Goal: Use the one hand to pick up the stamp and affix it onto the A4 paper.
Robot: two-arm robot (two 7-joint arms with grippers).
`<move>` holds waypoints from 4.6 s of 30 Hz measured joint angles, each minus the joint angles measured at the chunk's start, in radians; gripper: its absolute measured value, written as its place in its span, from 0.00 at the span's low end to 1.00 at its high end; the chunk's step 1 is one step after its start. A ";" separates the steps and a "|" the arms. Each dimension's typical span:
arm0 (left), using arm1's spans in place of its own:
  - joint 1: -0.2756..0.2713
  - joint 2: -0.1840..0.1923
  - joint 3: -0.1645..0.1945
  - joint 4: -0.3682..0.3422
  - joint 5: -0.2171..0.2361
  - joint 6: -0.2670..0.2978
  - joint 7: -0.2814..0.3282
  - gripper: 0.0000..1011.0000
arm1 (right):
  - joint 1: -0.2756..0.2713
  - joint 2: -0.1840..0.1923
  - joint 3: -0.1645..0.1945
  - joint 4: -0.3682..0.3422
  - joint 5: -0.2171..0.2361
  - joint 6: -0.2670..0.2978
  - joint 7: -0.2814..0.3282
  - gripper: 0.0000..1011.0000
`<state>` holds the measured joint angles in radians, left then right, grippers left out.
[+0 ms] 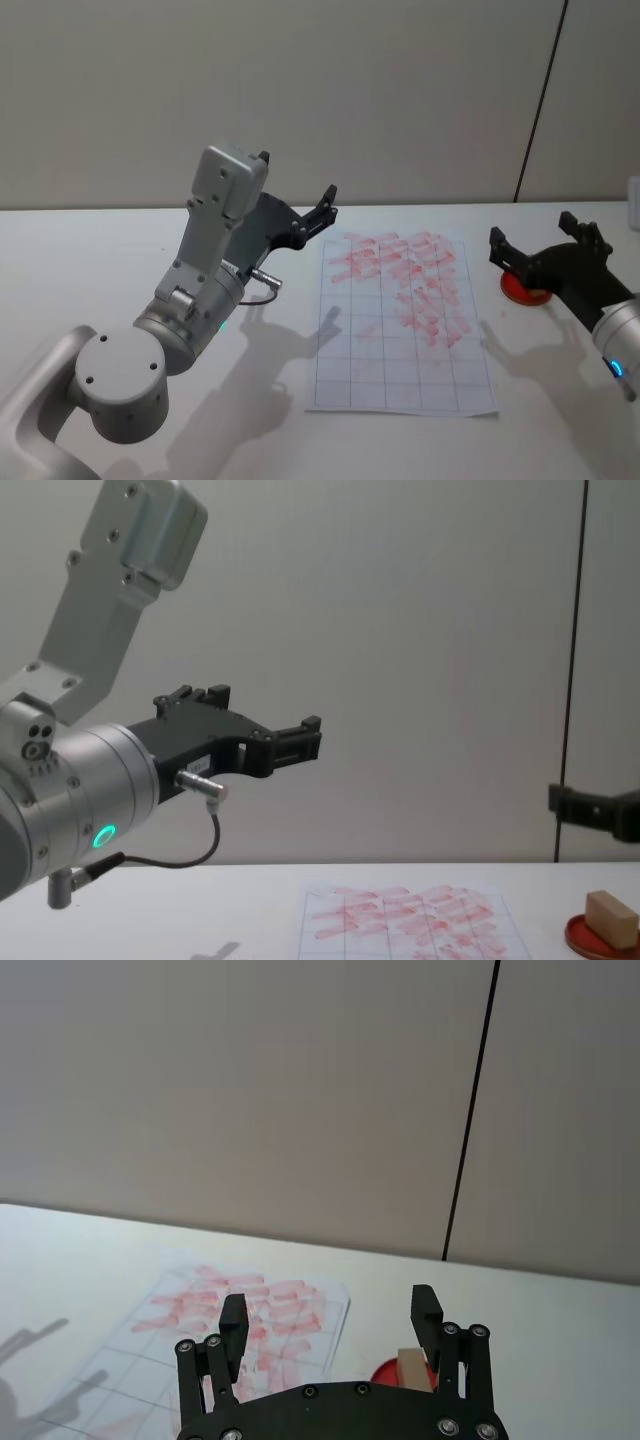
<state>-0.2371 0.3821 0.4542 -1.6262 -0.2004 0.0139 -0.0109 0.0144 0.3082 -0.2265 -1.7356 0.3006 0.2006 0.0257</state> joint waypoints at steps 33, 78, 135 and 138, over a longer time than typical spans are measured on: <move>0.000 0.000 0.000 0.000 0.000 0.000 0.000 0.99 | 0.150 -0.040 0.024 0.238 -0.021 0.185 0.022 0.99; 0.000 0.000 0.000 0.000 0.000 0.000 0.000 0.99 | 0.242 -0.088 0.013 0.396 -0.083 0.227 0.013 0.21; 0.000 0.000 0.000 0.000 0.000 0.000 0.000 0.99 | 0.183 -0.135 -0.067 0.129 -0.111 0.398 0.126 0.21; 0.000 0.000 0.000 0.000 0.000 0.000 0.000 0.99 | 0.180 -0.140 -0.079 0.129 -0.123 0.419 0.137 0.21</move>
<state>-0.2372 0.3821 0.4542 -1.6262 -0.2003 0.0139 -0.0109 0.1944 0.1679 -0.3056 -1.6066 0.1774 0.6194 0.1626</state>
